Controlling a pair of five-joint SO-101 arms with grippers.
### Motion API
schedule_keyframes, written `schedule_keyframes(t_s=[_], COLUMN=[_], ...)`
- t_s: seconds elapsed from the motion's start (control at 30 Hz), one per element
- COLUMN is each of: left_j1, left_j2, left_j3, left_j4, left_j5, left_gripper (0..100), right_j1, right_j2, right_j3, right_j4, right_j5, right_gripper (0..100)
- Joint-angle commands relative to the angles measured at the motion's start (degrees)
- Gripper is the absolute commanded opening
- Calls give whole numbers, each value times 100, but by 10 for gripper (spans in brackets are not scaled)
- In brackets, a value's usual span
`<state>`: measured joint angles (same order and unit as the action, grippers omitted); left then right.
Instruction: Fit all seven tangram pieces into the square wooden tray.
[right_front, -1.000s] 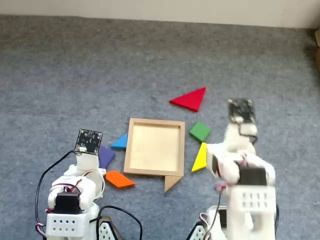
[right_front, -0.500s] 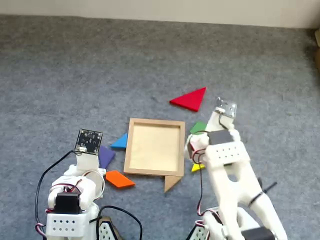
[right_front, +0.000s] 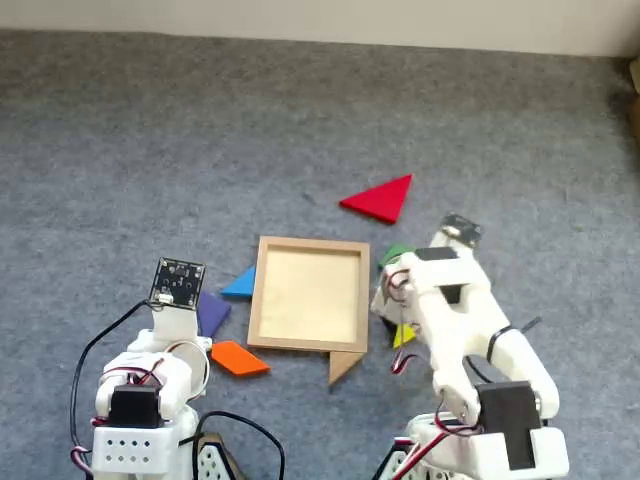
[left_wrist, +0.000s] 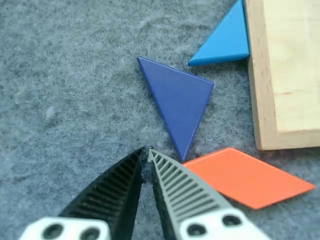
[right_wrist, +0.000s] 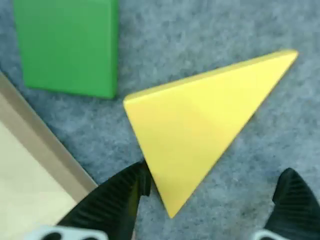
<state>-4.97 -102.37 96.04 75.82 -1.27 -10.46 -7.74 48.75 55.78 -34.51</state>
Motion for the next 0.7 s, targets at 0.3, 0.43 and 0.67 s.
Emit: schedule_keyframes(t_s=[0.3, 0.43, 0.67], left_j1=[92, 92, 92], left_j2=[-136, -136, -136], left_j3=[119, 119, 119], left_j4=[18, 18, 18], left_j5=[26, 26, 26], left_gripper=[5, 5, 5], right_j1=[1991, 2114, 2018], right_j2=[110, 101, 154], right_j3=[-778, -1024, -2044], right_j4=[-163, 233, 1165], right_j5=[1538, 1626, 835], right_gripper=[372, 372, 372])
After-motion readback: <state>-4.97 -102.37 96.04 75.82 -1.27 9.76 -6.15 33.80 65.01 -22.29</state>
